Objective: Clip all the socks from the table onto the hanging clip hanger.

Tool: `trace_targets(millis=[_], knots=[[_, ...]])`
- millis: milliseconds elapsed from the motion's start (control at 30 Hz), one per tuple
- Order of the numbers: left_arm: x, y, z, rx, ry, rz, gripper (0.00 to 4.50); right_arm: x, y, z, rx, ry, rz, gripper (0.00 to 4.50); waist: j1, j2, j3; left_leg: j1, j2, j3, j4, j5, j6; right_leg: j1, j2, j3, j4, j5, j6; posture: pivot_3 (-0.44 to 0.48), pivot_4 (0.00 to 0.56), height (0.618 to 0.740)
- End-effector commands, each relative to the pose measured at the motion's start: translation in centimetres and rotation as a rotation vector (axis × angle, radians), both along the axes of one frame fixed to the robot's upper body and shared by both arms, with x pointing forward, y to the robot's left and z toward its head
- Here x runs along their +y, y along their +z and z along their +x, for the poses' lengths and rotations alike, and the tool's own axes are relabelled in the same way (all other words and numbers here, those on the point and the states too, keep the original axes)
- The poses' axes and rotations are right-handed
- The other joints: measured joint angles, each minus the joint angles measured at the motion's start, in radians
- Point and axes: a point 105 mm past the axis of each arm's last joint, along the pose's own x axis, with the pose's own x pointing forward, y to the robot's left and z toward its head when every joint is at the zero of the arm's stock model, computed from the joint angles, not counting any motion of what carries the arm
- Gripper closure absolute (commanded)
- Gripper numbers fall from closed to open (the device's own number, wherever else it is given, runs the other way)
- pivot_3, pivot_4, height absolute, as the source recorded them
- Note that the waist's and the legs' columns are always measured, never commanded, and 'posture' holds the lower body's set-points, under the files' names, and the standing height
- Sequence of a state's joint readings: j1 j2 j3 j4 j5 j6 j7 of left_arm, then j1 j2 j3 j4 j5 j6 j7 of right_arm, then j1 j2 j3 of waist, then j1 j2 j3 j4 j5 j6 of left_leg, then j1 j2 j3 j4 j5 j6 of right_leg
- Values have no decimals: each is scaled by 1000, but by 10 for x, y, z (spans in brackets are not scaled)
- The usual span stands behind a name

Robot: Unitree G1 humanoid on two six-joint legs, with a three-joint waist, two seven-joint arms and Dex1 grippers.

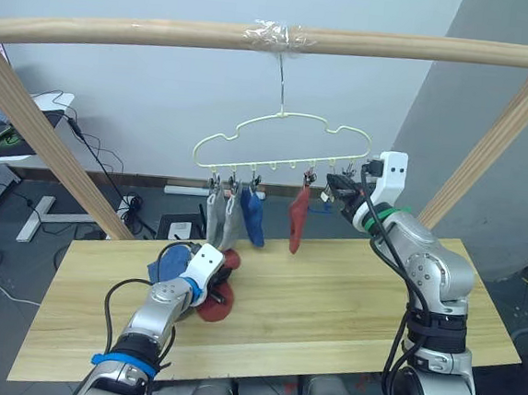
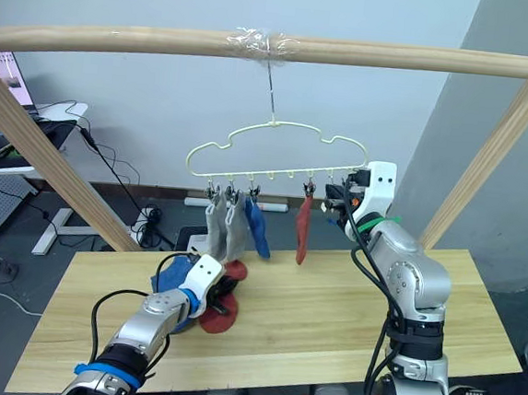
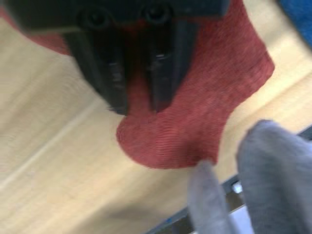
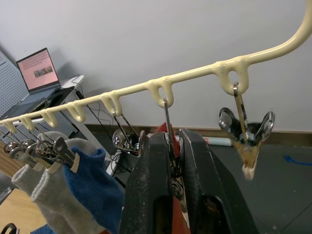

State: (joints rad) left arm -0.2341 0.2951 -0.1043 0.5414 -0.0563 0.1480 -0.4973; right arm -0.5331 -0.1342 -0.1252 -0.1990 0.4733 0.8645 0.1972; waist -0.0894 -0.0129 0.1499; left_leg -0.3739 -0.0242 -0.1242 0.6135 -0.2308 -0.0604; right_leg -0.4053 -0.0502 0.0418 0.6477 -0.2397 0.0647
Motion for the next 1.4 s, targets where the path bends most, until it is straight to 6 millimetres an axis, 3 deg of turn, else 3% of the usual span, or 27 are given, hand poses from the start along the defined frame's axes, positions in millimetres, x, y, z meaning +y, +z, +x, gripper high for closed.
trace_targets(millis=[33, 167, 433, 567, 767, 1400], knots=[[-21, 3, -11, -3, -67, -51, 4457, 0, 13, 2, -38, 10, -8, 4498, 0, 0, 0, 0, 0, 0, 0, 0, 0, 0, 0, 0, 0, 0, 0, -114, 133, 740], [-41, 26, -11, -68, -95, -163, 4457, -4, 11, 5, 3, -8, -33, 4498, 1, 0, 0, 0, 0, 0, 0, 0, 0, 0, 0, 0, 0, 0, 0, -106, 127, 740], [-102, 129, -30, -267, -295, -559, 4457, -7, 21, 3, 149, -9, 70, 4498, 3, 0, 0, -2, 0, 0, 0, 0, 0, 0, 0, 0, -1, 2, -3, -101, 122, 740], [-120, 160, -28, -348, -311, -656, 4457, -4, 27, 0, 190, 13, 107, 4498, 3, 0, 0, -2, 0, 0, 0, 0, 0, 0, 0, 0, -1, 2, -3, -103, 119, 740], [-136, 172, -18, -387, -289, -716, 4457, -2, 33, -2, 223, 10, 140, 4498, 1, 0, 0, -2, 0, 0, 1, 0, 0, 0, 0, 0, -1, 1, -2, -132, 108, 740], [-152, 181, -9, -464, -283, -719, 4457, 0, 33, -6, 247, 22, 137, 4498, -2, 0, 0, -3, 0, 0, 1, 0, 0, 0, 0, 0, -2, 1, -2, -141, 109, 740]])
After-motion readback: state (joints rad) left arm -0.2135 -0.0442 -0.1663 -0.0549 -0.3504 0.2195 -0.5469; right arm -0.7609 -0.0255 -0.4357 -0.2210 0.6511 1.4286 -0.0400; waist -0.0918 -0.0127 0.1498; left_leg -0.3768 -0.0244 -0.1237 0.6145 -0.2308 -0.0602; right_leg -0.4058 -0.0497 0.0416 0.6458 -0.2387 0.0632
